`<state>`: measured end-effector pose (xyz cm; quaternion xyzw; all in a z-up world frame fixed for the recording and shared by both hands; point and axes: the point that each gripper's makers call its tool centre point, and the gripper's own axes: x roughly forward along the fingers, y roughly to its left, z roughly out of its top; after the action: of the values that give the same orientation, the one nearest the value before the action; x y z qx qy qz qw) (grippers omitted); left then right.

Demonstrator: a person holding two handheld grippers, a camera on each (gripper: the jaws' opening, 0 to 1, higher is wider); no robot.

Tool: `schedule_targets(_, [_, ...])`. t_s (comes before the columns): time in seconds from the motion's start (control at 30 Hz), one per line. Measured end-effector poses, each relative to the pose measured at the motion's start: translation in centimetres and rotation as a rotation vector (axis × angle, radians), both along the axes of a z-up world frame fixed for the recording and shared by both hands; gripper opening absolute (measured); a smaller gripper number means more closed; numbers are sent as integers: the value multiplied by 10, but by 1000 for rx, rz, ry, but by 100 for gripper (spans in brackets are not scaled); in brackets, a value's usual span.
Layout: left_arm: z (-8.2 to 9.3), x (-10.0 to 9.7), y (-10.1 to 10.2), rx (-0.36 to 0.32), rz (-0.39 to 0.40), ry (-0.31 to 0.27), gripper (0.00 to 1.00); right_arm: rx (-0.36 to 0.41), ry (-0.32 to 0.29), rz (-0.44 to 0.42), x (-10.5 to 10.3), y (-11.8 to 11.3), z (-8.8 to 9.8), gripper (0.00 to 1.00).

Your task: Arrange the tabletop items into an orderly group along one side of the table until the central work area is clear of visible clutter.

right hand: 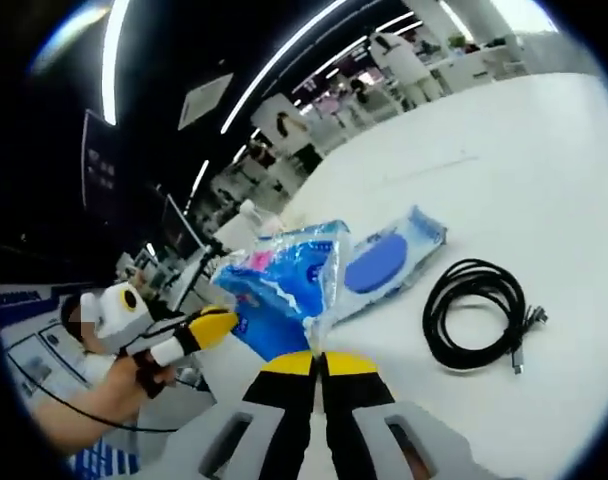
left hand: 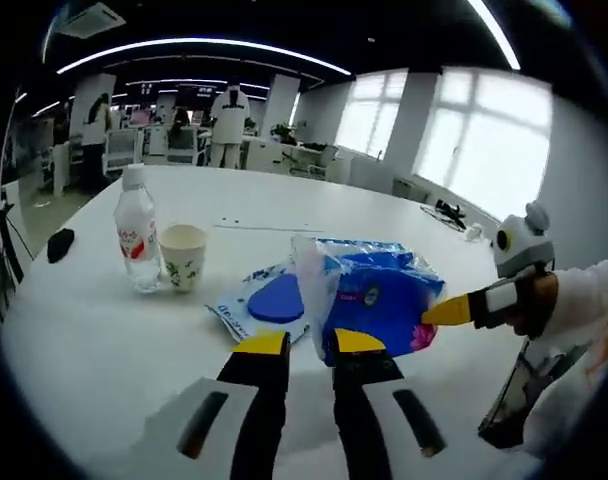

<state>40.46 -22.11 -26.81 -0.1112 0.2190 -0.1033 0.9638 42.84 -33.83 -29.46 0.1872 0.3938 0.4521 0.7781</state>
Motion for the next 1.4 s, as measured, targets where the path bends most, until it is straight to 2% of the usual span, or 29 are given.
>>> schedule_targets(0.03, [6, 1, -4, 3, -7, -5, 10, 8, 0, -1, -1, -2, 3, 0])
schedule_targets(0.1, [17, 3, -16, 108, -74, -5, 3, 31, 9, -9, -3, -7, 10, 0])
schedule_targets(0.17, [22, 5, -25, 154, -95, 4, 3, 35, 27, -19, -3, -15, 13, 0])
schedule_targets(0.3, [26, 5, -42, 99, -95, 34, 0, 26, 15, -56, 1, -37, 16, 0])
schedule_targets(0.33, [30, 5, -51, 42, -86, 33, 0, 34, 3, -88, 5, -47, 21, 0])
schedule_targets(0.4, [34, 5, -59, 20, -82, 28, 0, 52, -3, -115, 7, -56, 27, 0])
schedule_targets(0.5, [37, 7, -72, -31, -70, 34, 0, 48, -55, -147, 13, -73, 34, 0])
schedule_targets(0.57, [42, 10, -78, -87, -50, 22, 0, 54, -114, -171, 19, -81, 40, 0])
schedule_targets(0.7, [56, 16, -82, -155, -24, -13, 0, 81, -135, -184, 18, -89, 52, 1])
schedule_targets(0.77, [59, 20, -81, -172, -15, -16, 0, 84, -161, -187, 17, -93, 59, 6])
schedule_targets(0.87, [65, 27, -81, -200, 2, -25, 0, 90, -179, -213, 21, -101, 62, 18])
schedule_targets(0.97, [67, 33, -85, -212, 5, -31, 0, 86, -172, -237, 26, -108, 58, 24])
schedule_targets(1.03, [68, 36, -93, -214, -14, -30, 0, 107, -135, -247, 28, -111, 55, 20])
schedule_targets(1.2, [66, 47, -95, -255, -10, -25, 0, 111, -129, -215, 26, -106, 55, 0])
schedule_targets(1.4, [62, 62, -103, -223, -53, -2, 0, 127, -75, -246, 40, -114, 53, 0])
